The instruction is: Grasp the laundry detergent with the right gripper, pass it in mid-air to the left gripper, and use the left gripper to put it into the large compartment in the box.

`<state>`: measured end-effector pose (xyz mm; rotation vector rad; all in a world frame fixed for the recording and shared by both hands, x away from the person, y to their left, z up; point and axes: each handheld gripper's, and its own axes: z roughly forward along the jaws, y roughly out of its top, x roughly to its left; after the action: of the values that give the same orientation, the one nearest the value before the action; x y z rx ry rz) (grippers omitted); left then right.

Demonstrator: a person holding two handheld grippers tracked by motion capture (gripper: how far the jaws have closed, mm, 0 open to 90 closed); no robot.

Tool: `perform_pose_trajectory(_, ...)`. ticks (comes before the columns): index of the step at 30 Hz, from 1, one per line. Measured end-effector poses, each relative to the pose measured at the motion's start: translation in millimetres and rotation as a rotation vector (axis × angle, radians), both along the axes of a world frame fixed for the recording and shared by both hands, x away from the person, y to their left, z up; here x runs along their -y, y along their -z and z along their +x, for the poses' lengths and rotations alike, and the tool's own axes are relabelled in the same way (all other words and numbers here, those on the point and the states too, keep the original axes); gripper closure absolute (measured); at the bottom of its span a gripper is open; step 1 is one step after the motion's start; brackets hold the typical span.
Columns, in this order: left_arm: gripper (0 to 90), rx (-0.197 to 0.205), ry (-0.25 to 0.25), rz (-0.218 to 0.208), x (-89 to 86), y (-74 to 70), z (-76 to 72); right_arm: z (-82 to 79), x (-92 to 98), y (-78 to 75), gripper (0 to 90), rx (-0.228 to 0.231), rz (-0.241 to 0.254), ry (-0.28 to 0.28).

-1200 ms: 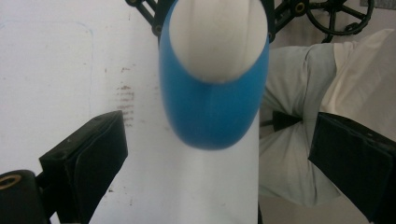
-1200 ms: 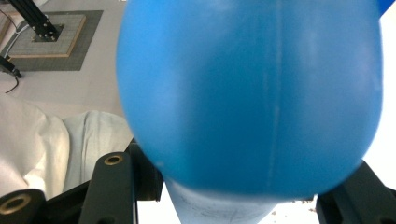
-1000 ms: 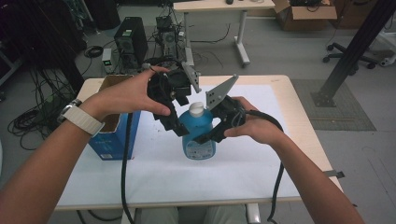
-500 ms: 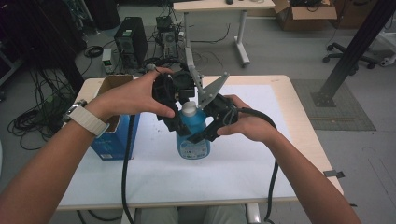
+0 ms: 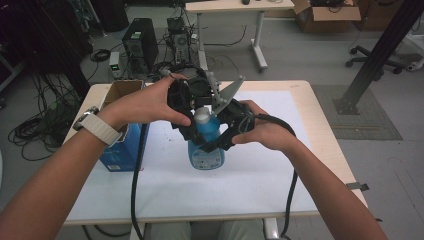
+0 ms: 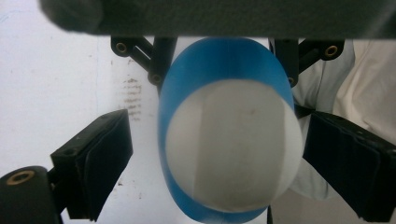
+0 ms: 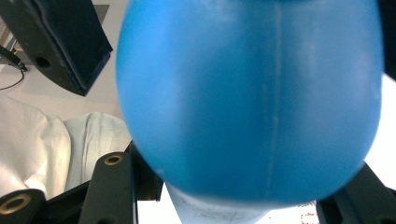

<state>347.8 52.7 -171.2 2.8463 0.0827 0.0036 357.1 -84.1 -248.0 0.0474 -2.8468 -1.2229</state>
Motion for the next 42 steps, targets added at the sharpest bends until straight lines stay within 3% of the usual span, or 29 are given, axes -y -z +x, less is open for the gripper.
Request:
perform_pose_trajectory(11,16.5,-0.013,0.014,0.005,1.0,3.2,1.5,-1.8,1.4,0.2,43.9,-0.022,-0.018,0.012)
perform_pose_trajectory(17,20.1,-0.016,0.018,0.003,1.6,4.0,1.9,-0.7,1.5,0.6,43.9,-0.011,-0.010,0.007)
perform_pose_trajectory(18,20.6,-0.016,0.019,0.004,1.8,4.0,1.9,-2.3,2.3,0.1,43.9,-0.031,-0.024,0.019)
perform_pose_trajectory(21,23.5,-0.016,0.022,0.002,2.1,4.4,1.7,-2.5,2.0,0.4,44.0,-0.031,-0.026,0.016)
perform_pose_trajectory(22,24.2,-0.017,0.022,0.001,2.2,4.5,1.7,-0.7,1.1,1.1,43.9,-0.009,-0.012,0.004)
perform_pose_trajectory(31,31.2,-0.024,0.024,-0.005,1.2,5.6,2.9,-3.1,1.4,1.1,43.9,-0.031,-0.027,0.017)
perform_pose_trajectory(32,31.7,-0.032,0.015,-0.012,1.1,6.5,2.4,-1.7,0.6,1.8,43.9,-0.014,-0.014,0.006)
perform_pose_trajectory(42,37.0,-0.029,0.026,-0.008,2.7,8.7,2.5,-2.1,1.0,2.9,43.9,-0.014,-0.019,0.005)
